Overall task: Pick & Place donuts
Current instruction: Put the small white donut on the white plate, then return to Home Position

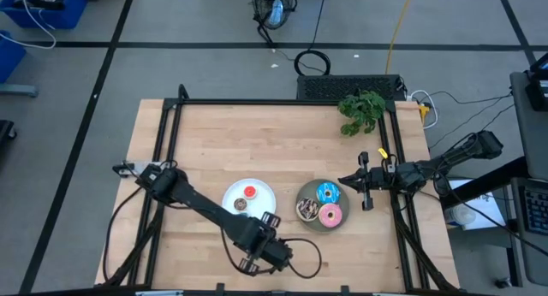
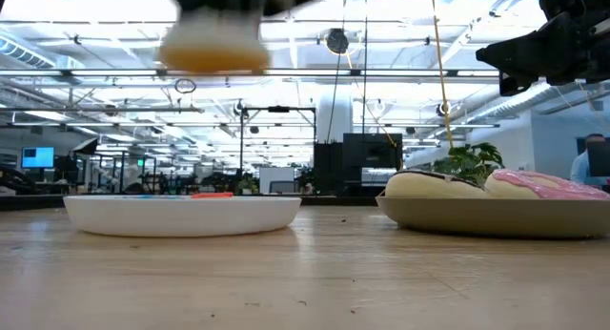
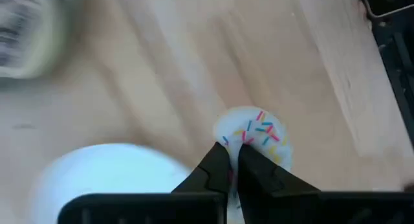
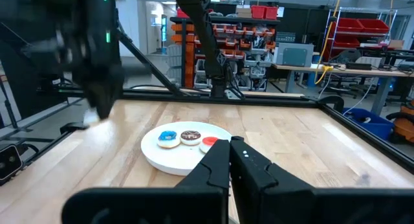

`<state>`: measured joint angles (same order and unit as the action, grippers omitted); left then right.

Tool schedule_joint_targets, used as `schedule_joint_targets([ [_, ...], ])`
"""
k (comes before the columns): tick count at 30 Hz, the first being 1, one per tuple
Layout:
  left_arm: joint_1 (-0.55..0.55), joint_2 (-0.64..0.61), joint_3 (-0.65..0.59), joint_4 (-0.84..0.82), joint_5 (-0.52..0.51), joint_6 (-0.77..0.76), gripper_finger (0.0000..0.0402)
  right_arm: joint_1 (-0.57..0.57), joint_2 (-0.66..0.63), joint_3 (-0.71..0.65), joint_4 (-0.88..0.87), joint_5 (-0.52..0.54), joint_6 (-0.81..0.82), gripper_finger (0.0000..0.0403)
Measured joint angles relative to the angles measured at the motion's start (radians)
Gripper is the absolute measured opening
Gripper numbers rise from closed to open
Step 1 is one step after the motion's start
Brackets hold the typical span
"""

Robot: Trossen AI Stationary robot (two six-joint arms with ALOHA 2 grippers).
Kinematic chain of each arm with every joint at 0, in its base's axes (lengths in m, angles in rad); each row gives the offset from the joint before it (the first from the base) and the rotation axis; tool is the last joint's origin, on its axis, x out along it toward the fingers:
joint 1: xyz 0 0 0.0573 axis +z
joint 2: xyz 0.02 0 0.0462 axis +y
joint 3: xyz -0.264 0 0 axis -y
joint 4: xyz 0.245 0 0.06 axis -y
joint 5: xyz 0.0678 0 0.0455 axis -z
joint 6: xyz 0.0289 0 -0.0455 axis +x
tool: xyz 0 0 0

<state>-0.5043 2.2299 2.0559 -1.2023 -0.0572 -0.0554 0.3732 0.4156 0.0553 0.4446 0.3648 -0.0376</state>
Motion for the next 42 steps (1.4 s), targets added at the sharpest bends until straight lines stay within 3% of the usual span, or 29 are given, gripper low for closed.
schedule_joint_targets([
  [5,0.029,-0.006,0.182,-0.227,-0.152,0.039,0.0007,0.000,0.000,0.000,0.000,0.000,0.000,0.0000],
  [10,0.098,-0.005,0.191,-0.309,-0.190,0.042,0.0020,0.000,0.000,0.000,0.000,0.000,0.000,0.0000],
  [21,0.212,-0.003,-0.191,-0.033,-0.119,0.111,0.0017,0.000,0.000,0.000,-0.001,-0.001,-0.001,0.0000],
  [26,0.250,-0.003,-0.303,0.077,-0.078,0.119,0.0008,0.000,0.000,0.000,-0.001,0.000,-0.012,0.0000],
  [33,0.271,-0.008,-0.355,0.096,-0.076,0.044,0.0071,0.000,0.000,0.000,-0.001,0.000,-0.012,0.0000],
  [42,0.230,-0.004,-0.256,0.023,-0.154,0.072,0.0184,0.000,0.000,0.000,-0.001,0.000,-0.009,0.0000],
])
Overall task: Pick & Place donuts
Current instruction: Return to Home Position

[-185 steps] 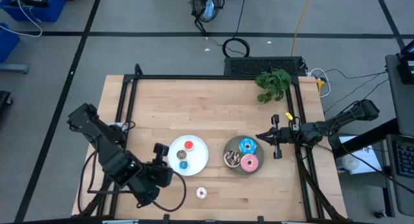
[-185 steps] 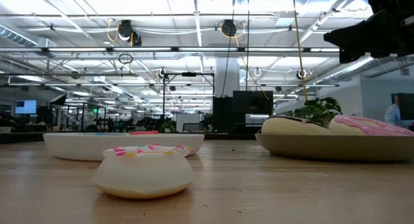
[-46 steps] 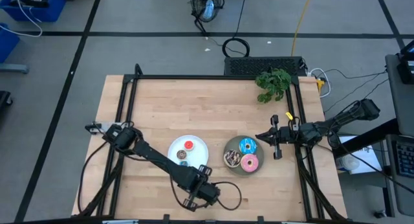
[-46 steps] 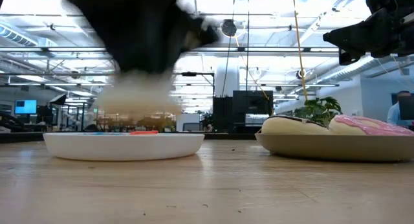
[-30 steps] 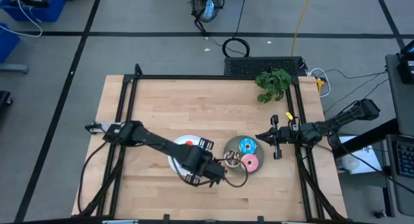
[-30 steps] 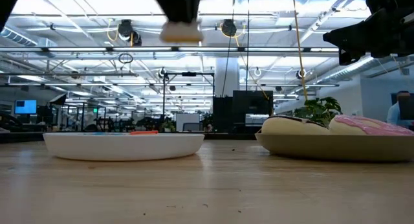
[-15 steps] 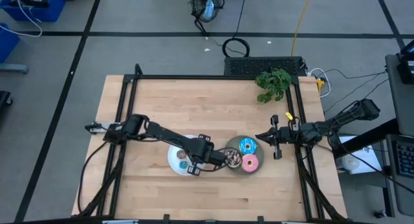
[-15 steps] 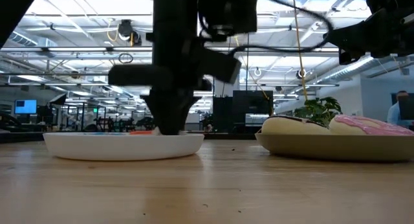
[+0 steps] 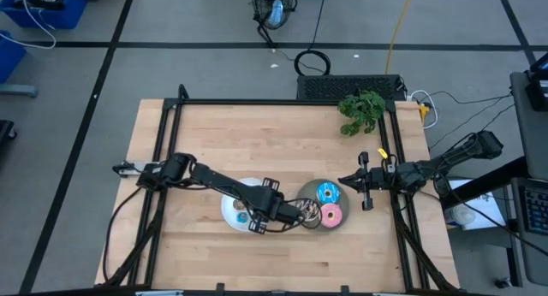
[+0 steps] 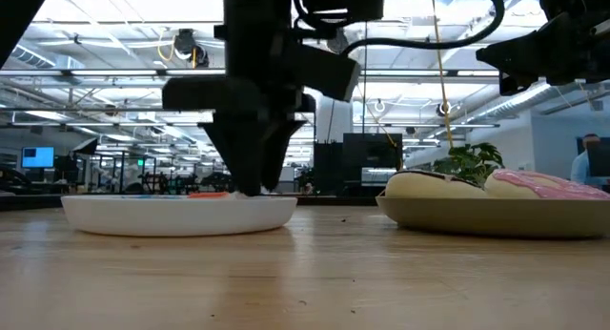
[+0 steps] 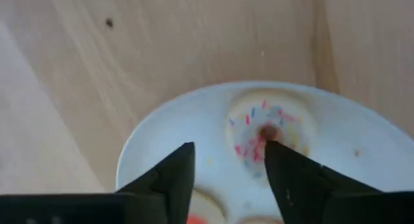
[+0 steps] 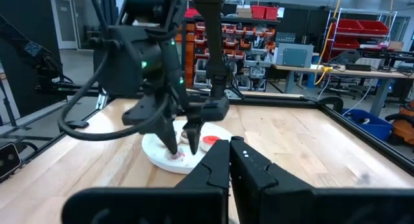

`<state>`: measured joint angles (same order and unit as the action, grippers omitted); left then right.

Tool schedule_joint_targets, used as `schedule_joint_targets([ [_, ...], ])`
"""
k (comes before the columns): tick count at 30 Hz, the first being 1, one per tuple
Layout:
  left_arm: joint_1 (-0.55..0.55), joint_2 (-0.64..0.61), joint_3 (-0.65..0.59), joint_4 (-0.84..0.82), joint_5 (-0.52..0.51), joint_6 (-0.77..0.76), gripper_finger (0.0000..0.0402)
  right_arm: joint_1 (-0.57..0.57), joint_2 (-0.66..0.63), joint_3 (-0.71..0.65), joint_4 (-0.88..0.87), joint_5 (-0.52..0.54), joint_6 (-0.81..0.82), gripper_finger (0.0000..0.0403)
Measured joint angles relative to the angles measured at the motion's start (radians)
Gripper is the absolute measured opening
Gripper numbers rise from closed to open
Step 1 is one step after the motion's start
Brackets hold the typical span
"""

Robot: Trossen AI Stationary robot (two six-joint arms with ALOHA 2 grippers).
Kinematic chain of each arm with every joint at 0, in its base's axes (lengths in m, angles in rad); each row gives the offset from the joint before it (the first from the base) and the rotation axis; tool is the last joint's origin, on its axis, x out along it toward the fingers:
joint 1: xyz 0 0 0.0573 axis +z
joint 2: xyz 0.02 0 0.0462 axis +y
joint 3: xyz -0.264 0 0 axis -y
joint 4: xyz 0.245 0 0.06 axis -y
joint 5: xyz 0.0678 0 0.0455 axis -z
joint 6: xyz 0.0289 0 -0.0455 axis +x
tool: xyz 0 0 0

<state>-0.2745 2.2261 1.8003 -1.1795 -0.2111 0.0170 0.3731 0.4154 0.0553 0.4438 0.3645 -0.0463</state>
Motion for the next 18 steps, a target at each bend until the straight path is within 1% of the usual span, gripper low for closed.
schedule_joint_targets([
  [2,-0.004,0.000,0.023,-0.024,-0.004,0.000,0.0203,0.000,0.000,0.000,0.000,0.000,0.000,0.0000],
  [5,-0.008,0.000,0.051,-0.061,-0.014,0.011,0.0217,0.000,0.000,0.000,0.000,0.000,0.000,0.0000],
  [8,-0.011,0.000,0.085,-0.132,-0.041,-0.001,0.0218,0.000,0.000,0.000,0.000,0.000,0.000,0.0000],
  [10,-0.020,0.000,0.129,-0.193,-0.047,-0.003,0.0210,0.000,0.000,0.000,0.000,0.000,0.000,0.0000],
  [12,-0.041,0.000,0.192,-0.273,-0.074,0.001,0.0195,0.000,0.000,0.000,0.000,0.000,0.000,0.0000],
  [14,-0.076,0.000,0.273,-0.374,-0.109,0.007,0.0168,0.000,0.000,0.000,0.000,0.000,-0.001,0.0000],
  [15,-0.094,0.000,0.317,-0.398,-0.141,0.001,0.0152,0.000,0.000,0.000,0.000,0.000,-0.002,0.0000],
  [16,-0.112,-0.011,0.349,-0.399,-0.168,-0.002,0.0134,0.000,0.000,0.000,0.000,0.000,-0.002,0.0000],
  [18,-0.149,-0.087,0.367,-0.377,-0.183,0.011,0.0094,0.000,0.000,0.000,0.000,0.000,-0.002,0.0000],
])
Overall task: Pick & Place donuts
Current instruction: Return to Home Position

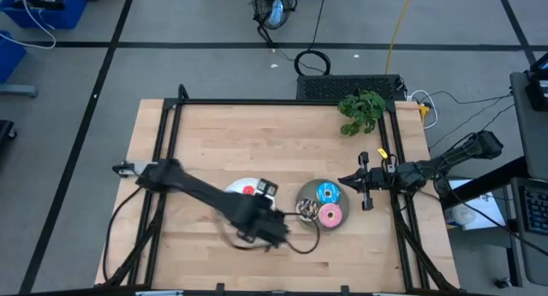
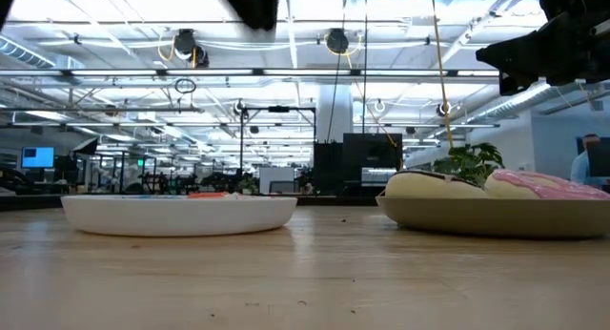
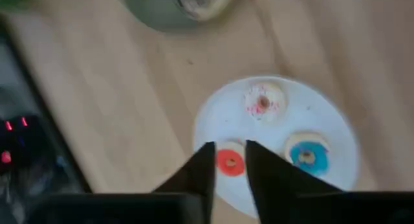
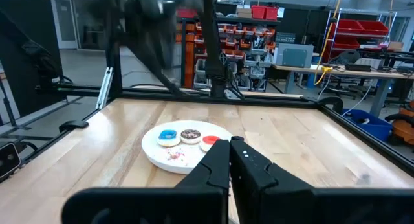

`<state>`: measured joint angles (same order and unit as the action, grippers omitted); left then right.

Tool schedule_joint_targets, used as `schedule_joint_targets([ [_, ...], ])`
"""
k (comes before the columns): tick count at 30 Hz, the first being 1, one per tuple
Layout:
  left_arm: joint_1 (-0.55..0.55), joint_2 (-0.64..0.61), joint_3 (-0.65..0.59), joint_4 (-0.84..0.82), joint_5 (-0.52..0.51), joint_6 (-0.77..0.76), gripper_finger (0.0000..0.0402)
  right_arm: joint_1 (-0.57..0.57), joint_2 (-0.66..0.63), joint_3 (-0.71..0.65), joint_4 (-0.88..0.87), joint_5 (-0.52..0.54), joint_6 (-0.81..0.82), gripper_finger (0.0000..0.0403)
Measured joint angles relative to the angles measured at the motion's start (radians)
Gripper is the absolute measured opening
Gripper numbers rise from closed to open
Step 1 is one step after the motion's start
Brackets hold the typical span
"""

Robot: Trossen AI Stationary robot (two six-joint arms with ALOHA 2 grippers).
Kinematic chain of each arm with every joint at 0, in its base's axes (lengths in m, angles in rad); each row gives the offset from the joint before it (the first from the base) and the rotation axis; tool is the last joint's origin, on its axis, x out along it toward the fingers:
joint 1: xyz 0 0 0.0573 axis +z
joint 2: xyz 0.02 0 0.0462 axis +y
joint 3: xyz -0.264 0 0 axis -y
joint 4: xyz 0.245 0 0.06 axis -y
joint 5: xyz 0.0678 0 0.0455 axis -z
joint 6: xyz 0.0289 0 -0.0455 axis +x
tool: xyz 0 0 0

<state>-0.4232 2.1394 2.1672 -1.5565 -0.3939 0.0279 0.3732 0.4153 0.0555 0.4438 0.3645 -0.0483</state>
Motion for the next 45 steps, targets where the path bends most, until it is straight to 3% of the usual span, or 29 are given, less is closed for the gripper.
schedule_joint_targets([
  [4,-0.052,-0.207,0.012,-0.017,-0.081,-0.090,0.0017,0.000,0.000,0.000,-0.008,0.000,0.009,0.0000],
  [9,-0.117,-0.524,-0.145,0.070,-0.216,-0.294,0.0013,0.000,0.001,0.000,-0.007,0.000,0.008,0.0000],
  [14,-0.202,-0.843,-0.543,0.164,-0.356,-0.503,0.0005,0.000,0.001,0.000,-0.007,0.000,0.009,0.0000],
  [18,-0.235,-1.083,-0.952,0.475,-0.418,-0.448,0.0005,0.000,0.001,0.000,-0.007,0.000,0.007,0.0000],
  [24,-0.206,-1.417,-1.426,1.132,-0.390,-0.080,0.0008,0.000,0.001,0.000,0.023,0.001,-0.059,0.0000],
  [32,-0.118,-1.749,-1.769,1.485,-0.192,0.090,0.0003,0.000,0.002,0.000,0.045,-0.002,-0.081,0.0000],
  [35,-0.071,-1.801,-1.855,1.573,-0.151,0.147,0.0004,0.000,0.006,-0.005,0.048,-0.003,-0.095,0.0000],
  [45,0.106,-1.897,-1.970,1.552,0.084,0.181,0.0002,-0.001,0.004,-0.040,0.099,-0.025,-0.148,0.0000],
])
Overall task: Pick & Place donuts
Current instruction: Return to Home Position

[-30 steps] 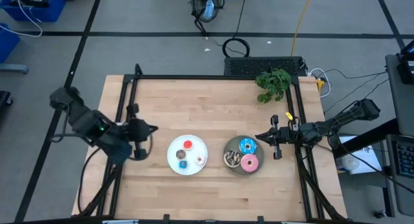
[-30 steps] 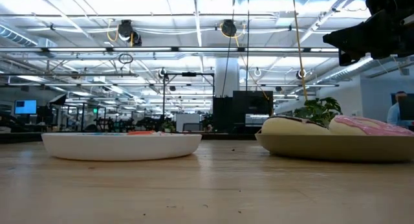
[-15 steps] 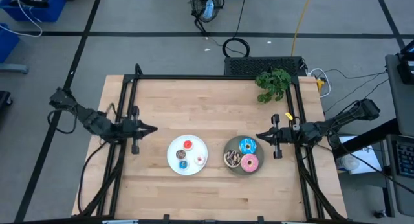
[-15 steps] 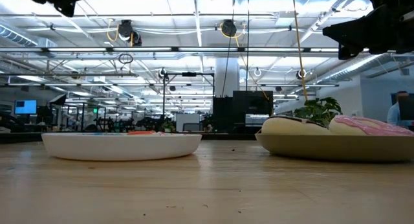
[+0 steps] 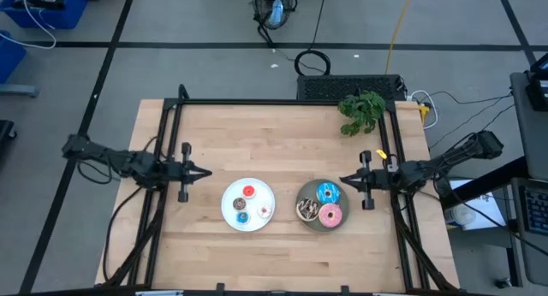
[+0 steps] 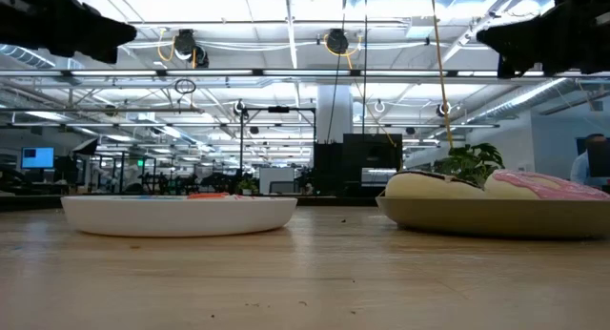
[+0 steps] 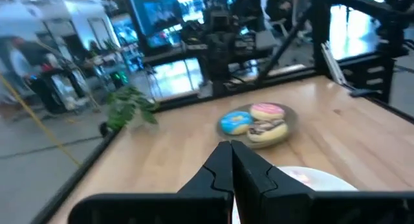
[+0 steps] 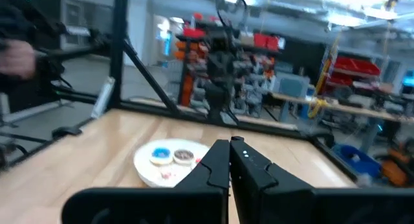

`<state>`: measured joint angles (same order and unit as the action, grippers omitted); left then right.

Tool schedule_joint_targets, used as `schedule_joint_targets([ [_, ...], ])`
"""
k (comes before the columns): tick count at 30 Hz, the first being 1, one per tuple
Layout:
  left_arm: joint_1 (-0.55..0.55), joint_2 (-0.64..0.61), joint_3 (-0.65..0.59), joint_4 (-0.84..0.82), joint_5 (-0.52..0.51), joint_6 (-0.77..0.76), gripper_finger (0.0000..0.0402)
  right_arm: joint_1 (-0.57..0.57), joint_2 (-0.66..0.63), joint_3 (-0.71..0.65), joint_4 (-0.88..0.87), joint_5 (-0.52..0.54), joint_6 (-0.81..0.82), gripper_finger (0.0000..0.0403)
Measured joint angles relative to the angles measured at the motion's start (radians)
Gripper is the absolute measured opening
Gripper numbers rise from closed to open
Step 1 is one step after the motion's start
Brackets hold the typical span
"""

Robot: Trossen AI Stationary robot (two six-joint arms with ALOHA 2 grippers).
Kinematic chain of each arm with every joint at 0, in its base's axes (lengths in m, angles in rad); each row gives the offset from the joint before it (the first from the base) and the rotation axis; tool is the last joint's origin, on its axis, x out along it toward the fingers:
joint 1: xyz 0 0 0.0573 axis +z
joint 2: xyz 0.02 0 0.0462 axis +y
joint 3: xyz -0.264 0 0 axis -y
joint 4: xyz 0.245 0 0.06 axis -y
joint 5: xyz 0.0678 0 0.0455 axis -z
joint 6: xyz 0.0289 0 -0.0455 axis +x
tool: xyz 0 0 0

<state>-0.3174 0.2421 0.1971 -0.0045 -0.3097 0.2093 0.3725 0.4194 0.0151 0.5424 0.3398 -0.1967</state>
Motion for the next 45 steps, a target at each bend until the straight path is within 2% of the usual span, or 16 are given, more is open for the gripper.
schedule_joint_targets([
  [3,0.036,-0.043,-0.038,0.021,0.004,0.028,0.0002,0.000,0.000,0.000,0.030,-0.030,-0.006,0.0000],
  [8,0.115,-0.114,-0.124,0.037,0.118,0.032,0.0002,-0.007,0.000,0.000,0.026,-0.029,0.009,0.0000],
  [11,0.163,-0.151,-0.188,0.064,0.148,0.023,0.0002,-0.014,0.000,0.000,0.034,-0.030,0.012,0.0000],
  [16,0.227,-0.164,-0.186,0.062,0.182,0.010,0.0002,-0.046,0.000,0.000,0.070,-0.006,0.026,0.0000],
  [21,0.310,-0.166,-0.187,0.086,0.248,-0.003,0.0002,-0.130,0.002,0.000,0.066,-0.005,0.058,0.0000],
  [26,0.367,-0.165,-0.187,0.086,0.287,-0.028,0.0001,-0.184,0.002,0.000,0.069,-0.102,0.093,0.0000],
  [28,0.386,-0.165,-0.187,0.073,0.286,-0.029,0.0001,-0.191,0.002,0.000,0.067,-0.109,0.116,0.0000],
  [36,0.452,-0.112,-0.184,0.018,0.320,-0.057,0.0001,-0.234,0.013,0.000,-0.090,-0.107,0.200,0.0000],
  [41,0.471,-0.072,-0.184,0.017,0.329,-0.066,0.0001,-0.236,0.012,0.000,-0.076,-0.107,0.179,0.0000],
  [45,0.472,-0.073,-0.187,0.034,0.336,-0.082,0.0001,-0.233,-0.009,0.000,0.004,-0.109,0.107,0.0000],
])
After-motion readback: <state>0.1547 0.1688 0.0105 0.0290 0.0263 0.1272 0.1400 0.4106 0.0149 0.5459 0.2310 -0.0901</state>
